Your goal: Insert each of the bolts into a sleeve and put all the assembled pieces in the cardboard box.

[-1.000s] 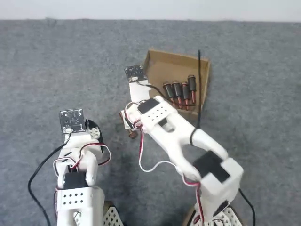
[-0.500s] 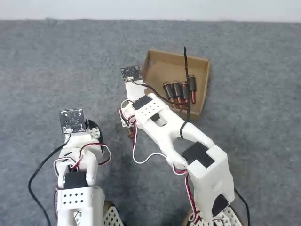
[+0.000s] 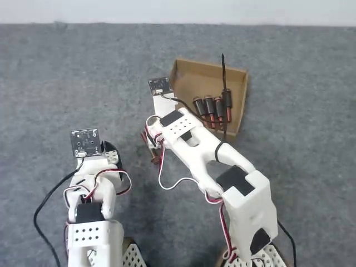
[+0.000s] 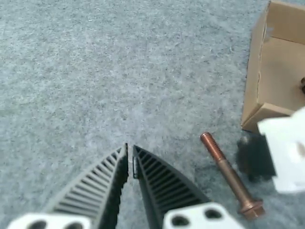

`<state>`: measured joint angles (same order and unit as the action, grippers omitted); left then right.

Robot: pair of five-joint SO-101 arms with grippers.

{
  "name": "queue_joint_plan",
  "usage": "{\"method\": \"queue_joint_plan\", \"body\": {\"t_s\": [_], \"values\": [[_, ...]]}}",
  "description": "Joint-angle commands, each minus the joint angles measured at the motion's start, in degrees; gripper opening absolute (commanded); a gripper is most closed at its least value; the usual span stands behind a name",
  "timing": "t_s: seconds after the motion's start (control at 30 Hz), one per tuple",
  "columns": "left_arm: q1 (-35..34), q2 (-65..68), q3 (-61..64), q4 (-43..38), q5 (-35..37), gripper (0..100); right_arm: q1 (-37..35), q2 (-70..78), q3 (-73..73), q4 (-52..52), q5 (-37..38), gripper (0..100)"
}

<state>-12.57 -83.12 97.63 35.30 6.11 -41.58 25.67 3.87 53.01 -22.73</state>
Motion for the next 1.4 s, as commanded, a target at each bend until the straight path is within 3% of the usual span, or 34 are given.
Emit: {"method": "queue_joint_plan", "body": {"t_s": [0.0,0.1,0.33,0.6,0.87,1.03,1.23,1.37], "values": [[-0.4,-1.2,-0.7,-1.8,-0.5,1,0.5,-7.4,-1.8,8.0,-0.3,0.9],[-0.4,-1.2,-0.7,-1.8,-0.5,1,1.5,-11.6,-1.7,16.0,0.1,0.9],[-0.5,-1.2,-0.7,-1.8,-0.5,1,9.5,-18.3,1.3,26.4,10.9,0.8],[-0.5,-1.1,-0.7,-1.8,-0.5,1,19.0,-29.7,18.6,19.8,11.2,0.7],[-0.5,-1.1,-0.7,-1.7,-0.5,1,31.3,-43.7,39.2,6.6,11.3,0.7],[-0.5,-1.1,-0.7,-1.7,-0.5,1,37.4,-49.7,46.3,5.7,11.4,0.7],[-0.4,-1.1,-0.7,-1.7,-0.5,1,46.9,-53.4,53.7,0.7,19.4,0.7],[-0.3,-1.1,-0.7,-1.6,-0.5,1,48.2,-53.8,55.0,-2.0,20.0,0.7]]}}
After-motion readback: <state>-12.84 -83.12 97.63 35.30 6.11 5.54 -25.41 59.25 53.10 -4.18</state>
